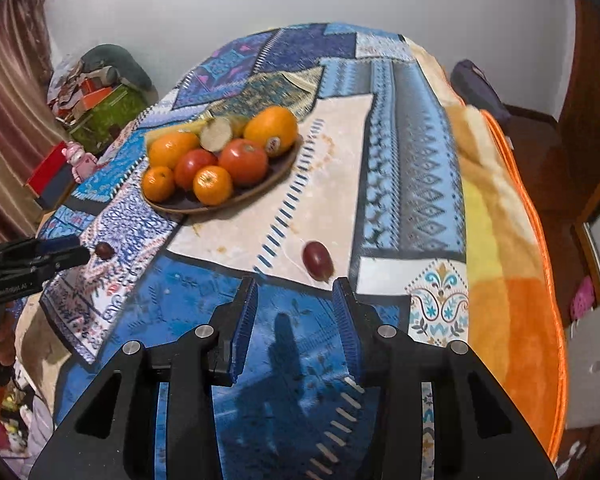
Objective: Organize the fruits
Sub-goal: 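Grasp a dark red date with the right tool while the left tool grasps another date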
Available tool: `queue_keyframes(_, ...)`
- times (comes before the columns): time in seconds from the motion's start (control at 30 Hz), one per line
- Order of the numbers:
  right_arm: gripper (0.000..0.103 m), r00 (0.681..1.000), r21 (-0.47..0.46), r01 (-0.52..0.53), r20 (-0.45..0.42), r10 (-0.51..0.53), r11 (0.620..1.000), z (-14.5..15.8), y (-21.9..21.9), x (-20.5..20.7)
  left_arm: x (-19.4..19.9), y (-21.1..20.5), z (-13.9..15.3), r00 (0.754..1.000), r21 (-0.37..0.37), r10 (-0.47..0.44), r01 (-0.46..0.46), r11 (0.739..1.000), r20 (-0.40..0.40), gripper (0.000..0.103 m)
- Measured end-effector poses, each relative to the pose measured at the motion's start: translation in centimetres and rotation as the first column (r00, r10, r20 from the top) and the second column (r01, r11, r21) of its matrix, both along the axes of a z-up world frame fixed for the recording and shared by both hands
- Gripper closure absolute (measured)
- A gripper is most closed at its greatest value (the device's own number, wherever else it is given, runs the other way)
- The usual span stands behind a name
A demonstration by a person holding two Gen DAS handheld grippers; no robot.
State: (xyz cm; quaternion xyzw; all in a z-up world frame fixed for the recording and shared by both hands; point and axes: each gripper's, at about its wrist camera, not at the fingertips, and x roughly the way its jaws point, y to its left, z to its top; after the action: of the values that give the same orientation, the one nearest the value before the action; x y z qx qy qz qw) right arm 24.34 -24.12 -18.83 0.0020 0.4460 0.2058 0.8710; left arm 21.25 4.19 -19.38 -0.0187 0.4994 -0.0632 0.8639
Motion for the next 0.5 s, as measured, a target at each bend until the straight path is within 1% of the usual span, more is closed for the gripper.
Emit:
queue_keyframes(0.13, 0.067, 1.000, 0.013, 0.007, -0.030, -0.007, 1.000, -1.0, 0.0, 0.6, 0.4, 0.1, -1.5, 0.999, -0.012, 0.013, -0.014, 1.000, -0.042, 0.057)
queue_keyframes(0.33, 0.067, 0.999, -0.017, -0.010, -0.045, 0.009, 1.000, -2.3, 1.0, 1.4, 1.2, -0.2, -1.8, 0.999, -0.015, 0.017, -0.017, 1.000, -0.030, 0.058)
queue_keyframes(0.37, 0.067, 0.999, -0.021, -0.013, -0.048, 0.012, 1.000, -2.5, 1.1, 1.6, 1.3, -0.2, -1.9, 1.000, -0.020, 0.016, -0.016, 1.000, -0.025, 0.059)
queue_keyframes(0.43, 0.067, 0.999, -0.028, -0.012, -0.043, 0.011, 1.000, -2.7, 1.2, 1.8, 1.4, -0.2, -1.9, 1.000, -0.028, 0.016, -0.017, 0.999, -0.021, 0.066)
queue_keyframes(0.47, 0.067, 0.999, -0.030, -0.014, -0.041, 0.013, 0.999, -2.7, 1.2, 1.9, 1.4, -0.2, -1.9, 1.000, -0.031, 0.017, -0.017, 0.999, -0.020, 0.067)
queue_keyframes(0.5, 0.067, 0.999, -0.032, -0.016, -0.039, 0.015, 0.999, -2.7, 1.3, 2.0, 1.5, -0.2, -1.9, 1.000, -0.036, 0.016, -0.017, 0.999, -0.019, 0.071)
